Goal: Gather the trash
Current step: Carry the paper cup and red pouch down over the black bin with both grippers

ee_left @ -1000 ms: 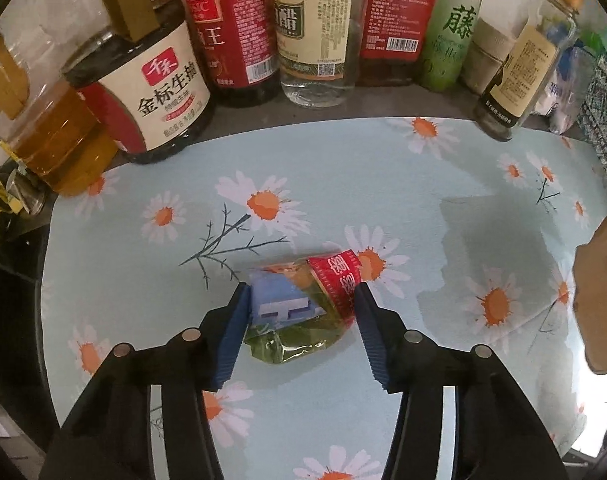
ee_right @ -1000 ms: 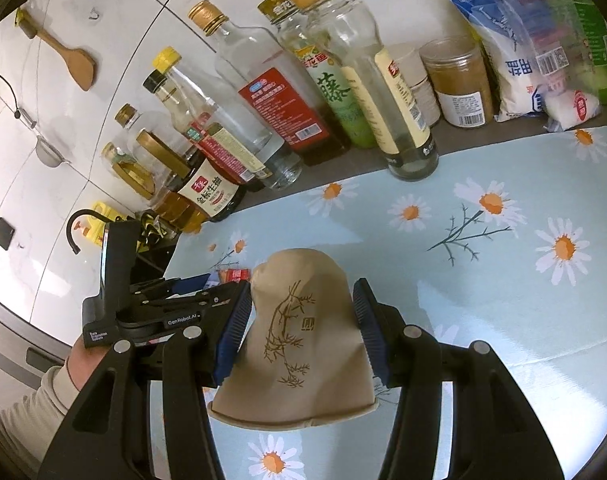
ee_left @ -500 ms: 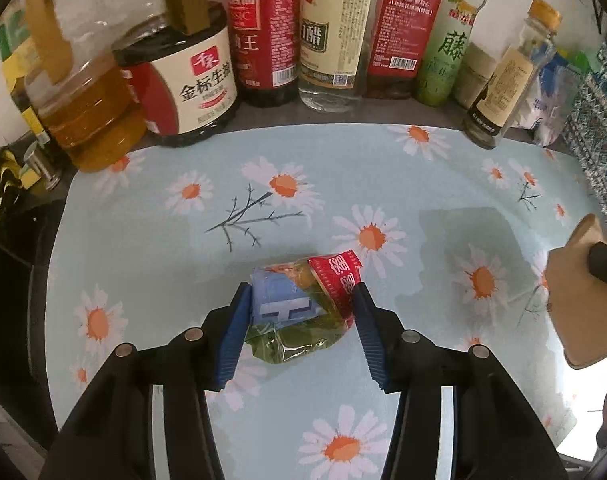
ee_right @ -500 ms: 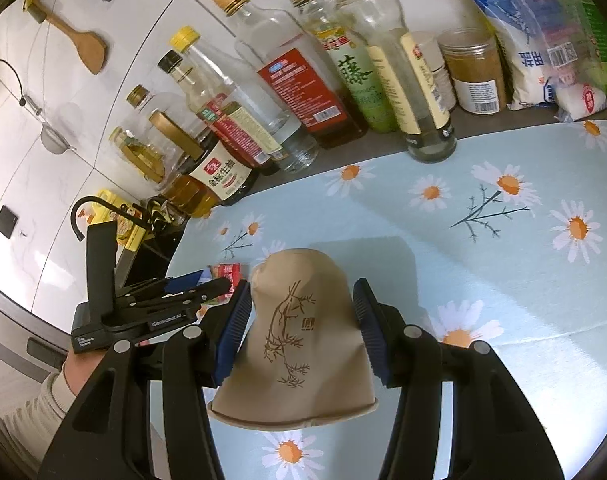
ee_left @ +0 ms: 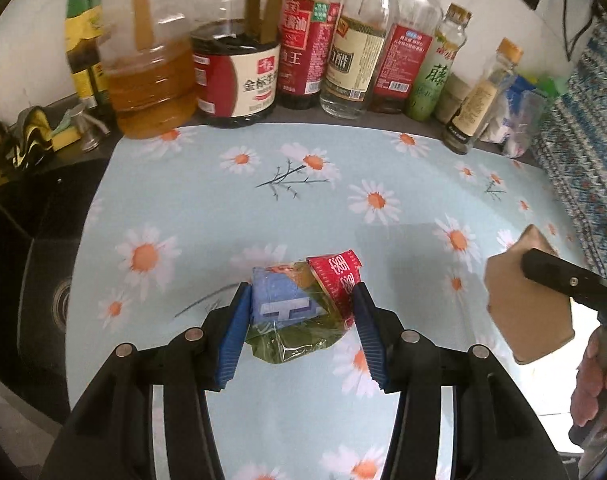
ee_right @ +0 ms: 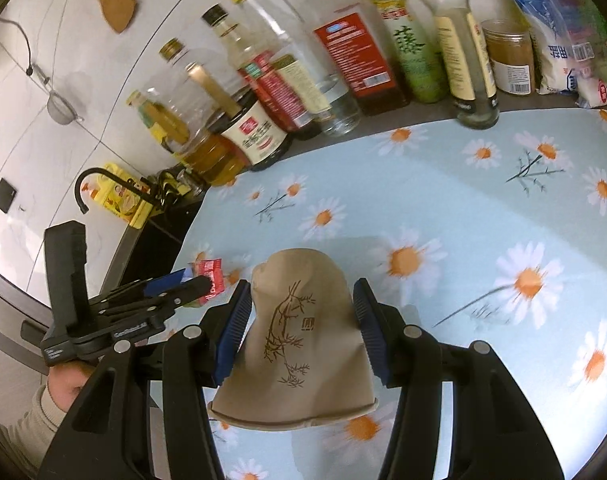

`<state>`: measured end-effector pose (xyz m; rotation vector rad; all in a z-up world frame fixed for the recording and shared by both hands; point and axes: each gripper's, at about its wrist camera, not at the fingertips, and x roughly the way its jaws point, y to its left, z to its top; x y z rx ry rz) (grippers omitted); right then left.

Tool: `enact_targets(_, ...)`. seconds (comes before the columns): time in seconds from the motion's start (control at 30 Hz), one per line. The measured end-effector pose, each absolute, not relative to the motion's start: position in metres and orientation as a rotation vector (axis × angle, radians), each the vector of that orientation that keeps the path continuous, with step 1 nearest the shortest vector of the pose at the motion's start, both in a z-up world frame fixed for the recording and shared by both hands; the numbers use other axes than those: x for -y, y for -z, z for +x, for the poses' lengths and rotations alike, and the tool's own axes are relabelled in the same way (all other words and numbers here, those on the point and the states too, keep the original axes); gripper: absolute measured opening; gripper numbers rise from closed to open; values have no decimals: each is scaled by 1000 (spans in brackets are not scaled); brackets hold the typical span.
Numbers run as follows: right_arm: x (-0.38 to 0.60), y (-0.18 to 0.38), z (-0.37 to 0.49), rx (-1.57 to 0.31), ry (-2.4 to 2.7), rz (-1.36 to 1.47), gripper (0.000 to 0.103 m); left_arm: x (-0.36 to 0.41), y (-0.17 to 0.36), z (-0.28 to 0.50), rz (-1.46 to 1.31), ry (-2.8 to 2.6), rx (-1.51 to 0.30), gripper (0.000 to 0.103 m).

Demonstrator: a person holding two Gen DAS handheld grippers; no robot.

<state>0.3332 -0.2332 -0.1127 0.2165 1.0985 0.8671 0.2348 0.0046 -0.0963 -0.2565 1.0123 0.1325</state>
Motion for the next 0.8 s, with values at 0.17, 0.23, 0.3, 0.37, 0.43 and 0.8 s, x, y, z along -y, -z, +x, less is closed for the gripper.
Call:
enact_targets(0.17, 221, 103, 298, -1087, -826, 231, 53, -20, 82, 196, -287, -97, -959, 49)
enact_targets(0.23, 219, 99, 287, -1078, -807, 231, 53, -22, 78, 185, -293, -76, -945, 49)
enact_targets(0.3, 217, 94, 273, -1075, -790, 237, 53, -24, 71, 169, -284, -51, -927, 49)
enact_targets(0.37, 214, 91, 260, -1070, -774, 239, 53, -26, 67, 157, -278, -35, -914, 49)
enact_targets(0.43, 210, 88, 245, -1062, -756, 234, 53, -30, 63, 142, -275, -12, -900, 49)
enact_targets(0.8, 193, 88, 157, -1061, -693, 258, 53, -44, 69, 71, -274, 97, -898, 49)
